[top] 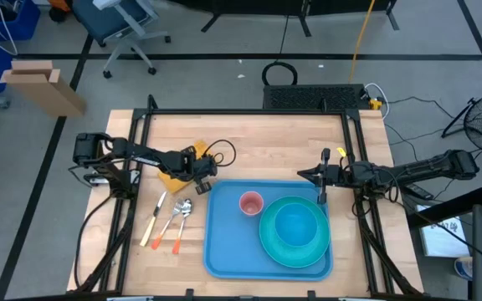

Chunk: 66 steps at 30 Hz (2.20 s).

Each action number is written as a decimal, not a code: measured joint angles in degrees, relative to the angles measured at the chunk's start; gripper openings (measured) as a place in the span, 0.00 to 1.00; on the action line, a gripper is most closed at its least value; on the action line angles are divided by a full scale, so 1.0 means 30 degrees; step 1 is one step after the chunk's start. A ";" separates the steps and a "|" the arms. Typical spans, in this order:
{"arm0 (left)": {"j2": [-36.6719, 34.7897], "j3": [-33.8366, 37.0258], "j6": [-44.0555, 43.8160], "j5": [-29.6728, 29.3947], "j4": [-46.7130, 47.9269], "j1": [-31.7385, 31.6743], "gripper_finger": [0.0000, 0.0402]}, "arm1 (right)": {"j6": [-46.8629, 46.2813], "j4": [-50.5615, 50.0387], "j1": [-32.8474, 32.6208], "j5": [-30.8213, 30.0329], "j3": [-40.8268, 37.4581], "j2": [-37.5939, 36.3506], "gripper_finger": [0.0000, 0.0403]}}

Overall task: Set up tray
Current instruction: Put the napkin on top of the tray

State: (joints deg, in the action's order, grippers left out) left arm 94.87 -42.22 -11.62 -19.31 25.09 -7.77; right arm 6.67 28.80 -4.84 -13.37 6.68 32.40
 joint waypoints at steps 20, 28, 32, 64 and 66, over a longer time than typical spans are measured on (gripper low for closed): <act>-0.6223 -0.2616 0.0367 0.1689 0.1096 0.0034 0.00 | -0.0006 0.0007 -0.0007 0.0036 0.0000 0.0005 0.00; -0.8579 -0.4279 -0.1410 0.1773 0.1041 0.1650 0.00 | -0.0279 0.0015 -0.0010 0.0054 0.0000 0.0007 0.00; -0.9255 -0.4876 -0.2236 0.1333 0.1087 0.3138 0.00 | -0.0367 0.0022 -0.0015 0.0114 0.0000 0.0011 0.00; -0.3115 -0.4823 -0.3827 -1.2688 -1.6940 1.6810 0.00 | 0.0860 0.0854 -0.0022 0.2284 0.0000 -0.0007 0.00; -0.1628 -0.4823 -0.3020 -1.2769 -2.0254 1.7132 0.00 | 0.0510 0.0910 -0.0029 0.3027 0.0000 -0.0021 0.00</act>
State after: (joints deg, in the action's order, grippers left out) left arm 89.99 -56.69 -20.68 -57.62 -35.67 43.63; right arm 8.21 31.53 -4.93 -4.28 6.68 32.34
